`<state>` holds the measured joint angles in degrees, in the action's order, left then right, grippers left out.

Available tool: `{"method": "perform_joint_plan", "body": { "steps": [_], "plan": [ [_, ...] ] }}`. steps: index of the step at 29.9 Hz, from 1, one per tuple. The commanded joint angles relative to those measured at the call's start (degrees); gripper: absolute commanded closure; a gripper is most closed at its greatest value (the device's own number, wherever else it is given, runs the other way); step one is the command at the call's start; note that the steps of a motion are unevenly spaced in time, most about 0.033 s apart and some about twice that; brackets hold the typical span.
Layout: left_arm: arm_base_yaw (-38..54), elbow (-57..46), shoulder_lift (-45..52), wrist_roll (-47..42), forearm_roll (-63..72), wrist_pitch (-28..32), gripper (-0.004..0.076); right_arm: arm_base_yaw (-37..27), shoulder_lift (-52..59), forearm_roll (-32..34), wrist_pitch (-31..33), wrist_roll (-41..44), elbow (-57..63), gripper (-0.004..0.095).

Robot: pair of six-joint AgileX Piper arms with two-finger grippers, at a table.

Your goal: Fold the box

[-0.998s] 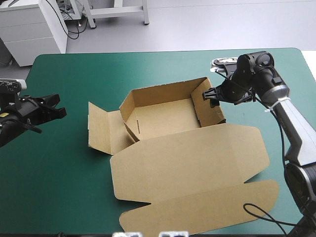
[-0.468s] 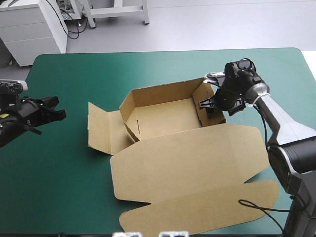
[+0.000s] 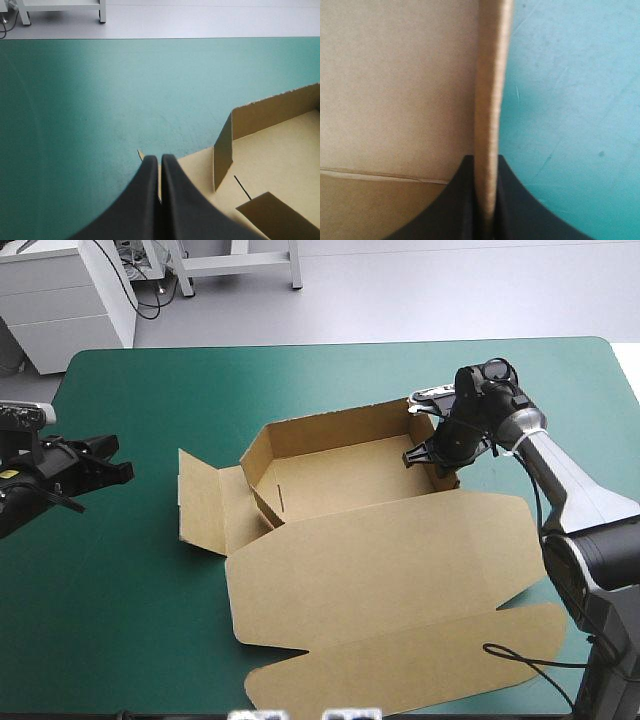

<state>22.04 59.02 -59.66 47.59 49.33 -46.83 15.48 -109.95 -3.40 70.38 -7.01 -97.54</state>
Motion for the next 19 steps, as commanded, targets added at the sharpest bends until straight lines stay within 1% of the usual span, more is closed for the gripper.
{"method": "perform_joint_plan", "body": {
  "steps": [1,4,10,13,16,19],
  "plan": [
    [-0.11,1.35,0.64,0.07,2.77,1.78,0.0720,-0.43,2.91,0.50,1.05,-5.00,-1.66,0.0927],
    [-0.11,1.35,0.64,0.07,2.77,2.28,0.0720,-0.66,2.91,0.12,1.11,-5.84,-1.66,0.0927],
    [-0.11,1.35,0.64,-0.65,2.98,1.80,0.0720,-3.15,2.91,-3.26,1.11,-6.30,-1.66,0.0927],
    [-0.11,1.35,0.64,-1.88,3.01,0.87,0.0720,-3.27,3.14,-2.53,1.11,-6.62,-1.78,0.0927],
    [-0.11,1.35,0.64,-6.07,3.01,0.46,0.0720,-3.27,4.33,-1.04,1.11,-5.90,-3.05,0.0927],
    [-0.11,1.35,0.64,-7.64,3.01,-0.04,0.0720,-3.56,7.55,-0.65,1.11,-5.79,-5.49,0.0927]
  ]
}}
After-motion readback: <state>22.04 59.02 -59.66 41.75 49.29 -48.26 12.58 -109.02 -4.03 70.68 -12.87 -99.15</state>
